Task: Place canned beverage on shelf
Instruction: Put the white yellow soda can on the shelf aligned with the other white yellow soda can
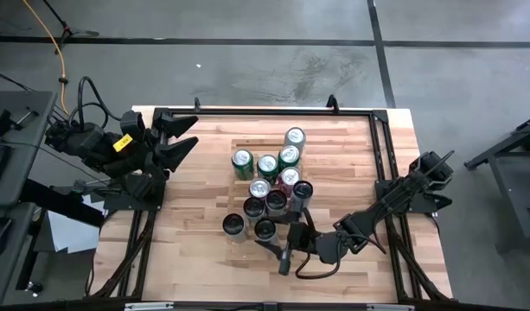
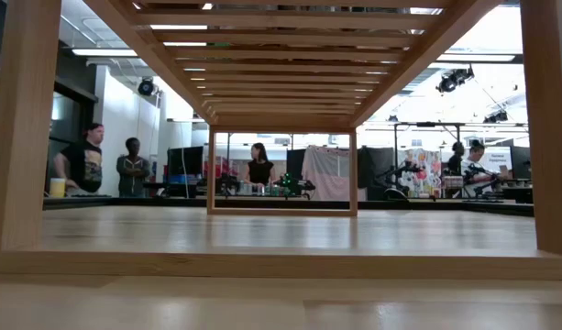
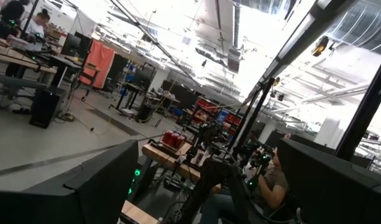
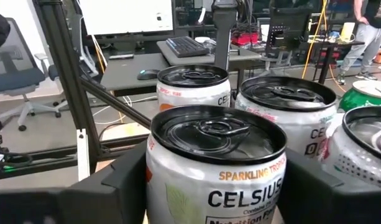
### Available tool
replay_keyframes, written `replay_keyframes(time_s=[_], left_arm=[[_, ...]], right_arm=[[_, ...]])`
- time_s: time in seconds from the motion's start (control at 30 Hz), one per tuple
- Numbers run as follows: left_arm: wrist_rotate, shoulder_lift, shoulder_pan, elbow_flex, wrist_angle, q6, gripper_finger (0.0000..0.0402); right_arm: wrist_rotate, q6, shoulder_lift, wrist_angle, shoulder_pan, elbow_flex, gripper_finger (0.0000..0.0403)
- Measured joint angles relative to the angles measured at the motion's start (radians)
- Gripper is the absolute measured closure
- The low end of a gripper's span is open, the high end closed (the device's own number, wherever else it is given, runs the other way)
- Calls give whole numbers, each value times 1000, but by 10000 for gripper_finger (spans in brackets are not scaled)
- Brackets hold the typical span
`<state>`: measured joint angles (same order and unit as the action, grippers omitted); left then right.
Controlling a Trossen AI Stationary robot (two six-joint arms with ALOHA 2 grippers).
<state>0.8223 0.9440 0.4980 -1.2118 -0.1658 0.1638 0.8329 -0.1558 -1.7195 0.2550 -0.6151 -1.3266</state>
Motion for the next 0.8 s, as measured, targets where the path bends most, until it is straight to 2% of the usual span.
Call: replay_keyframes(time_s=[0.13,0.23,0.6,0.8], left_arm=[[0,0,0,0,-1,0,25],[0,0,0,0,-1,0,25],[0,0,0,0,-8,-1,25],[0,0,0,0,-8,-1,25]], right_arm=[[1,-1,0,-2,0,-1,105],[-1,0,0,-3,-1,-1,85],[-17,-1,0,11,-1,-1,77],[-21,0,0,83,-1,-1,76]])
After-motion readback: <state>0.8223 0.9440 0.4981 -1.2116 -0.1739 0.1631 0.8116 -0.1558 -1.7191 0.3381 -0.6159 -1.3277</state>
